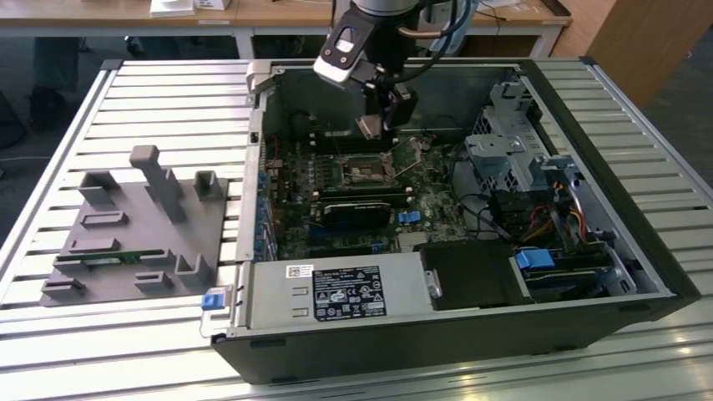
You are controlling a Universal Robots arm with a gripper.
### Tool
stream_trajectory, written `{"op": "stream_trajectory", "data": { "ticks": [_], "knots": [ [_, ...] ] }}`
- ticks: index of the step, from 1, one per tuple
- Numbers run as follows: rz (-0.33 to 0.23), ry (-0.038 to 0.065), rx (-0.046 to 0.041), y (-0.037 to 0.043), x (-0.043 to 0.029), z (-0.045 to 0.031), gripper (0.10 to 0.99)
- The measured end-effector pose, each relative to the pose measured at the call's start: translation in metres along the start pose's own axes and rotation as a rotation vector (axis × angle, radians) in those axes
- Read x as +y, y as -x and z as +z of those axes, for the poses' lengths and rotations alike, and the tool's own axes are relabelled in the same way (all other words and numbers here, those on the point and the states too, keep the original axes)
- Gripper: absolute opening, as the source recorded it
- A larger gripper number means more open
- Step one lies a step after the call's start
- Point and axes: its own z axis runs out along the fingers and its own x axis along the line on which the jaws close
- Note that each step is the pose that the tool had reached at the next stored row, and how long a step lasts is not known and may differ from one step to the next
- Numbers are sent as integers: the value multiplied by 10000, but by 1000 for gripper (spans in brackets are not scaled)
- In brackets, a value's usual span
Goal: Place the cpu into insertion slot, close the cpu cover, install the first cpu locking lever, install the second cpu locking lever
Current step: 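Place the cpu into insertion slot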
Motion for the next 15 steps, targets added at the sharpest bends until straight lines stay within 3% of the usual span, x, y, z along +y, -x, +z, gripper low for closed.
{"op": "stream_trajectory", "data": {
  "ticks": [8,15],
  "knots": [
    [157,2,-16,-3,-2,36,541],
    [1333,27,-113,-2,-6,79,541]
  ]
}}
